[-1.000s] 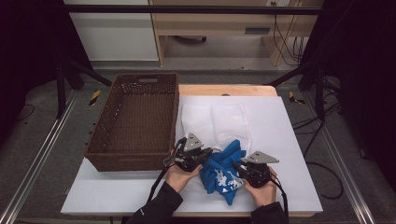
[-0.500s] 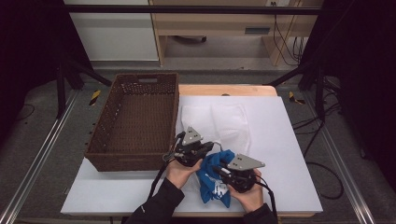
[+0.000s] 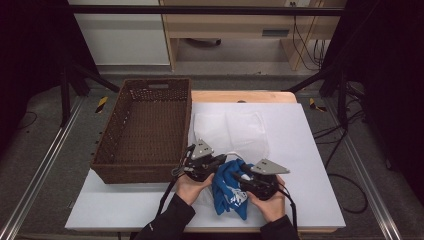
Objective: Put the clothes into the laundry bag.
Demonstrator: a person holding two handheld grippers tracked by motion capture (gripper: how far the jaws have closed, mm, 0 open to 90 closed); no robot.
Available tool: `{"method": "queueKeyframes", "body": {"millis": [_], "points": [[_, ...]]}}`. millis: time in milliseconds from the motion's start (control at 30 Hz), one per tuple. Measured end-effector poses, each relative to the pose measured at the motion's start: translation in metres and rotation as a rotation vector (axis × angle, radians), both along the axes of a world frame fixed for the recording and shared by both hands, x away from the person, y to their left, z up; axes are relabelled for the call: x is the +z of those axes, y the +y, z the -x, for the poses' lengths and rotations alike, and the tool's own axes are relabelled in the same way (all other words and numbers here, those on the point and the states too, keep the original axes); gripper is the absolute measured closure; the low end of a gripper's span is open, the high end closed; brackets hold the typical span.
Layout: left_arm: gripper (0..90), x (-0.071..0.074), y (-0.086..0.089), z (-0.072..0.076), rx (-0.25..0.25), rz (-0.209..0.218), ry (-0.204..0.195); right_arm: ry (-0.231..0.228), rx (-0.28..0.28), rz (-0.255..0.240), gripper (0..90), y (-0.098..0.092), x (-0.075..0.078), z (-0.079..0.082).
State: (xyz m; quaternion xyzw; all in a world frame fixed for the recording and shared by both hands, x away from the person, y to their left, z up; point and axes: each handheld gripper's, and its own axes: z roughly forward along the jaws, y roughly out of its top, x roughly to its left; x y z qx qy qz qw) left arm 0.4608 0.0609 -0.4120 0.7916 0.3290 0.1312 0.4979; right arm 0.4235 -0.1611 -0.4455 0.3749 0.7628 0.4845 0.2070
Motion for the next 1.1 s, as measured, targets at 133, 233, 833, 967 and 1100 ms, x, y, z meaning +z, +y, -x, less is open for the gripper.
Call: {"method": "queueKeyframes", "body": {"millis": [133,233,833,967,1100], "points": [[88.8,-0.001,0.001,0.001,-0.001,-0.001,-0.001,-0.035,-0.033,-0.041,46.1,-0.022,0.012,0.011],[88.8,-0.001,0.0,0.002,-0.004,-0.008,-0.006,0.007,-0.038,-0.028,40.5,-0.03,0.006,0.015],[88.8,0.009,-0.001,0.012,-0.012,0.008,-0.045,0.053,0.021,0.072,77.4,0.023,-0.009,-0.001],[88.7,0.008,0.001,0.013,-0.016,0.02,-0.037,0.034,-0.079,0.146,75.4,0.035,-0.02,-0.022],[88.8,-0.004,0.004,0.011,-0.015,0.005,-0.015,0.072,-0.105,0.187,71.8,0.037,-0.034,-0.032]]}}
